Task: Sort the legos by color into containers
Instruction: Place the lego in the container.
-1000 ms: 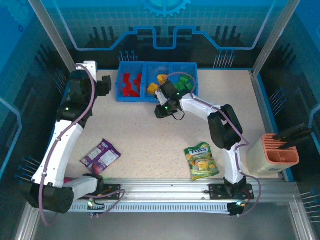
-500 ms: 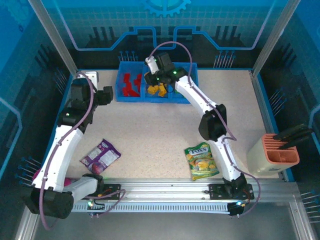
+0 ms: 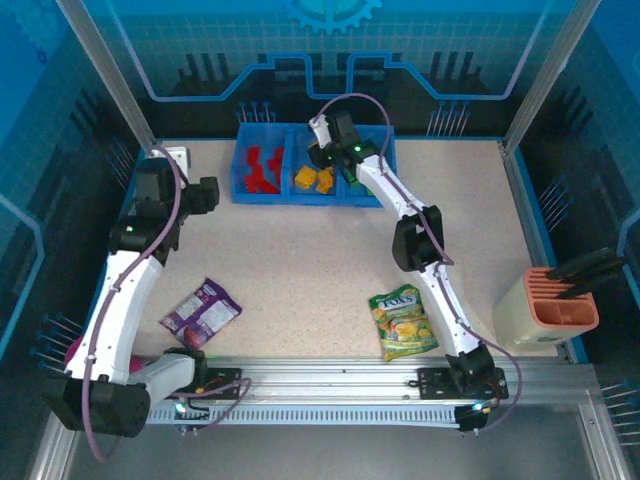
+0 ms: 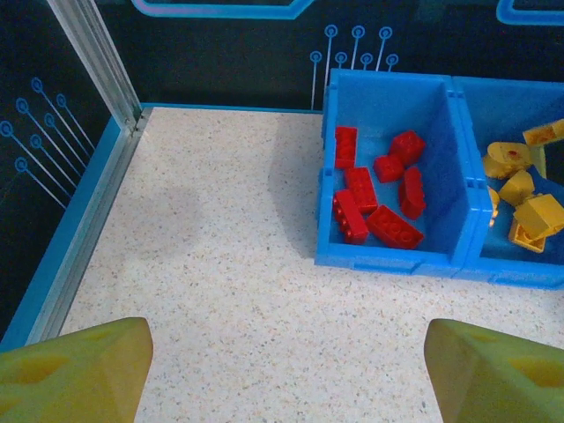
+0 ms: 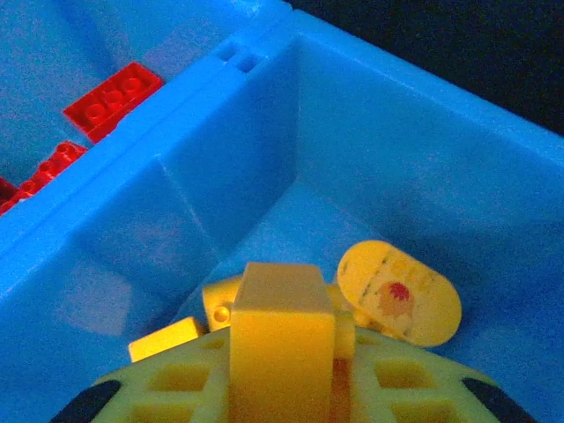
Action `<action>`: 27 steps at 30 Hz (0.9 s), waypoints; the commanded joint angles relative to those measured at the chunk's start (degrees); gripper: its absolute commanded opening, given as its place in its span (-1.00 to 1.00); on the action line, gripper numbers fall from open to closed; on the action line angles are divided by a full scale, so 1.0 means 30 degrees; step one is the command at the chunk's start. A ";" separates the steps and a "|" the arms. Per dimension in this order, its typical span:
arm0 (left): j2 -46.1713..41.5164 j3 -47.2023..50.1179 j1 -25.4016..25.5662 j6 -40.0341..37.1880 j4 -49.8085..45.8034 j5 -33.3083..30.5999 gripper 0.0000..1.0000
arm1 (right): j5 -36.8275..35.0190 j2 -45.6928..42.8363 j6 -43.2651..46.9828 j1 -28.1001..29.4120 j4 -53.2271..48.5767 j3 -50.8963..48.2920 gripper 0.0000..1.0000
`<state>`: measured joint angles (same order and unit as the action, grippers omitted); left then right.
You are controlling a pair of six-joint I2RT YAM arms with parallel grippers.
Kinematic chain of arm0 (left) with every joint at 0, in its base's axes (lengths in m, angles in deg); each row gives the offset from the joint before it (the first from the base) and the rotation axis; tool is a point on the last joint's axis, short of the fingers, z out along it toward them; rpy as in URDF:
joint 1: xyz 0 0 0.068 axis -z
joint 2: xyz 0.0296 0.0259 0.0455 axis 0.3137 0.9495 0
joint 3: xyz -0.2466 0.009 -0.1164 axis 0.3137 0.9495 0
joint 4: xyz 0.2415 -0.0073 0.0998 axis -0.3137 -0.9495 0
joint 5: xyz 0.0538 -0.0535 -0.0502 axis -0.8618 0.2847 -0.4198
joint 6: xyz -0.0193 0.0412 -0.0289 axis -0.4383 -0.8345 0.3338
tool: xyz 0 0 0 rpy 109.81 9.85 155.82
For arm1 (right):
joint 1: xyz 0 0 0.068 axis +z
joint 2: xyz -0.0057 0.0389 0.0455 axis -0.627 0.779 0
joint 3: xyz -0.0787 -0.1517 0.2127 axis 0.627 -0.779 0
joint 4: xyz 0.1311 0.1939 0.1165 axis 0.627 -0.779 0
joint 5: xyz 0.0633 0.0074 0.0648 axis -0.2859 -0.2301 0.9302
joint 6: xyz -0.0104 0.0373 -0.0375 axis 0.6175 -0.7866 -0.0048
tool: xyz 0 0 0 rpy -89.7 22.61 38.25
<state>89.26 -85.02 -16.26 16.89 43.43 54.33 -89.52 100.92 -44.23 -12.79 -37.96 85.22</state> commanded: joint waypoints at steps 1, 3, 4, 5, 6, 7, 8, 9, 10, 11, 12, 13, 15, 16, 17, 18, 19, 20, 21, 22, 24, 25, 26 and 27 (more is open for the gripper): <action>0.0469 -0.1032 -0.0205 -0.0650 -0.0704 0.0418 0.63 | -0.0656 0.0863 0.0546 0.0166 0.0980 0.0524 -0.40; 0.0560 -0.1028 -0.0234 -0.0683 -0.0587 0.0530 0.63 | -0.0648 0.0913 0.0530 0.0138 0.1696 0.0161 -0.37; 0.0590 -0.1046 -0.0234 -0.0659 -0.0551 0.0661 0.63 | -0.0626 0.1021 0.0515 0.0131 0.1942 0.0140 -0.34; 0.0668 -0.1090 -0.0234 -0.0583 -0.0528 0.0750 0.63 | -0.0605 0.1120 0.0503 0.0137 0.2179 0.0184 -0.30; 0.0705 -0.1144 -0.0234 -0.0516 -0.0520 0.0828 0.63 | -0.0490 0.1202 0.0518 0.0095 0.2453 0.0185 -0.29; 0.0737 -0.1217 -0.0234 -0.0443 -0.0546 0.0908 0.63 | -0.0366 0.1280 0.0544 0.0108 0.2681 0.0211 -0.27; 0.0752 -0.1278 -0.0234 -0.0354 -0.0550 0.0987 0.63 | -0.0295 0.1366 0.0567 0.0108 0.2916 0.0240 -0.24; 0.0754 -0.1282 -0.0234 -0.0289 -0.0548 0.1065 0.63 | -0.0182 0.1461 0.0614 0.0080 0.3050 0.0315 -0.19; 0.0709 -0.1281 -0.0234 -0.0223 -0.0550 0.1125 0.63 | -0.0111 0.1523 0.0694 0.0079 0.3110 0.0400 -0.15; 0.0680 -0.1282 -0.0234 -0.0164 -0.0550 0.1165 0.63 | -0.0084 0.1549 0.0732 0.0061 0.3114 0.0490 -0.12; 0.0650 -0.1281 -0.0234 -0.0130 -0.0621 0.1180 0.63 | -0.0082 0.1552 0.0767 0.0081 0.3114 0.0504 -0.10; 0.0618 -0.1282 -0.0234 -0.0099 -0.0658 0.1152 0.63 | -0.0041 0.1490 0.0816 0.0078 0.3071 0.0491 -0.10; 0.0523 -0.1202 -0.0234 -0.0041 -0.0722 0.1173 0.63 | -0.0004 0.1273 0.0900 0.0078 0.2939 0.0365 -0.09; 0.0476 -0.1103 -0.0235 0.0011 -0.0703 0.1195 0.63 | 0.0053 0.1096 0.0915 0.0064 0.2966 0.0192 -0.09; 0.0454 -0.0983 -0.0234 0.0098 -0.0693 0.1224 0.63 | 0.0162 0.0770 0.0893 0.0078 0.3017 -0.0112 -0.09; 0.0467 -0.0797 -0.0234 0.0258 -0.0667 0.1293 0.63 | 0.0332 0.0262 0.0915 0.0078 0.3199 -0.0637 -0.09; 0.0483 -0.0624 -0.0234 0.0430 -0.0598 0.1352 0.62 | 0.0499 -0.0290 0.0909 0.0064 0.3481 -0.1248 -0.09; 0.0492 -0.0226 -0.0232 0.0663 -0.0402 0.1428 0.62 | 0.0710 -0.1076 0.0909 0.0079 0.3873 -0.2112 -0.08; 0.0465 0.0198 -0.0234 0.0946 -0.0115 0.1471 0.62 | 0.0915 -0.1953 0.0863 0.0079 0.4286 -0.3097 -0.06; 0.0399 0.0720 -0.0234 0.1186 0.0303 0.1524 0.64 | 0.1012 -0.2797 0.0796 0.0079 0.4660 -0.4032 -0.04; 0.0088 0.2101 -0.0234 0.1813 0.1907 0.1778 0.69 | 0.1284 -0.5000 0.0724 0.0034 0.5444 -0.6611 0.03; -0.0095 0.2693 -0.0234 0.1739 0.2667 0.2191 0.73 | 0.1268 -0.6045 0.0739 0.0033 0.5592 -0.7730 0.06; -0.0262 0.3278 -0.0234 0.1588 0.3552 0.2522 0.83 | 0.1109 -0.7492 0.0672 0.0020 0.5688 -0.9150 0.11; -0.0315 0.3636 -0.0234 0.1720 0.4172 0.2474 0.90 | 0.0957 -0.9009 0.0486 -0.0013 0.5799 -1.0928 0.17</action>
<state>89.74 -77.24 -16.37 20.37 48.76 58.99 -87.25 86.76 -41.90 -12.64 -24.32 59.85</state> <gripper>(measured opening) 0.934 0.571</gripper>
